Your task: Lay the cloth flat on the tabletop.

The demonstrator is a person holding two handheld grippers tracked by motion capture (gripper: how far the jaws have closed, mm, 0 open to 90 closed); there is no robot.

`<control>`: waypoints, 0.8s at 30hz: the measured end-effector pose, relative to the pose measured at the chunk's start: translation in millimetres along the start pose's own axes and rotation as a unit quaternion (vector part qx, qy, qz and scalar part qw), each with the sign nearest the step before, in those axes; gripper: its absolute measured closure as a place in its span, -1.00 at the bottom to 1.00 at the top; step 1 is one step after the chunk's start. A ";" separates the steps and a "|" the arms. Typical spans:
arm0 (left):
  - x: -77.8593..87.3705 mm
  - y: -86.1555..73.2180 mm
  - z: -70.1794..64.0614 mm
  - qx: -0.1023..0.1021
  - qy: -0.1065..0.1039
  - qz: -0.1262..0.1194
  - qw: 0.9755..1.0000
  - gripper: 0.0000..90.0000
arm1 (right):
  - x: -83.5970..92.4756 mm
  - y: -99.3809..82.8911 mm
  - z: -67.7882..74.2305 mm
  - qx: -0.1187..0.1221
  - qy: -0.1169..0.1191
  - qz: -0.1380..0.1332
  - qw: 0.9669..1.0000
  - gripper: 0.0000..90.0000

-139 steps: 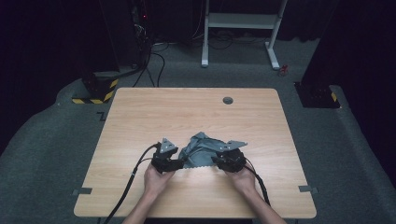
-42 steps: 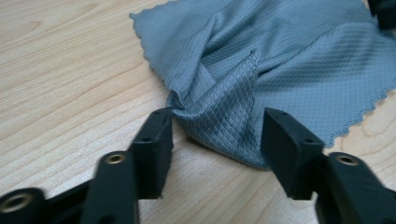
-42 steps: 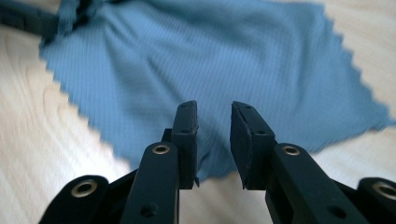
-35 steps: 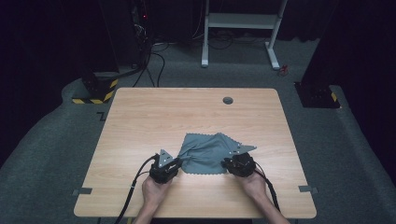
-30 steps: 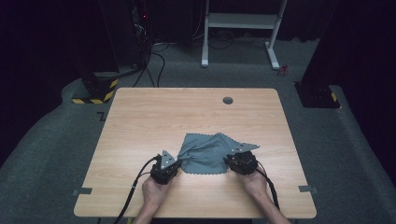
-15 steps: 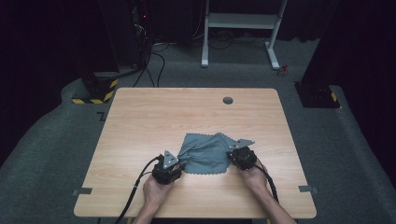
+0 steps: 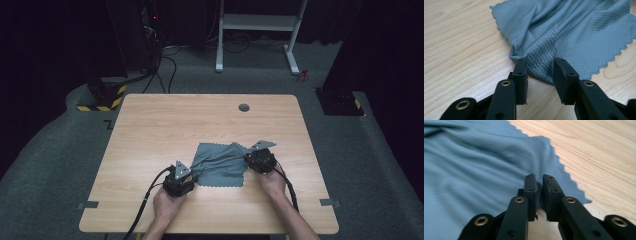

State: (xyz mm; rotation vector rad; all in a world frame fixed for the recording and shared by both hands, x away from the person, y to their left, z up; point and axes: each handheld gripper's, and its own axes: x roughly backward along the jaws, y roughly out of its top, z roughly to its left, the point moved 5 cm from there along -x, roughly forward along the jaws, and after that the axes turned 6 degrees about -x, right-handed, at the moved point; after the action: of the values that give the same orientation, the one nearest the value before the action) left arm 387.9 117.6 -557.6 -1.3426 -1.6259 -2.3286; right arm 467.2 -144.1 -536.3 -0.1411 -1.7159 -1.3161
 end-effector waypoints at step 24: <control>1.9 1.9 -0.9 -0.008 0.016 -0.011 1.000 0.07 | 21.2 -47.1 57.3 0.053 0.058 -0.001 0.997 0.98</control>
State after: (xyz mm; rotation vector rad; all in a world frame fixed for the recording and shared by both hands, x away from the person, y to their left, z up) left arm 386.9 116.8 -555.0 -1.2899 -1.6255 -2.3676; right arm 394.0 -126.5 -553.1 -0.0004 -1.6831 -1.2084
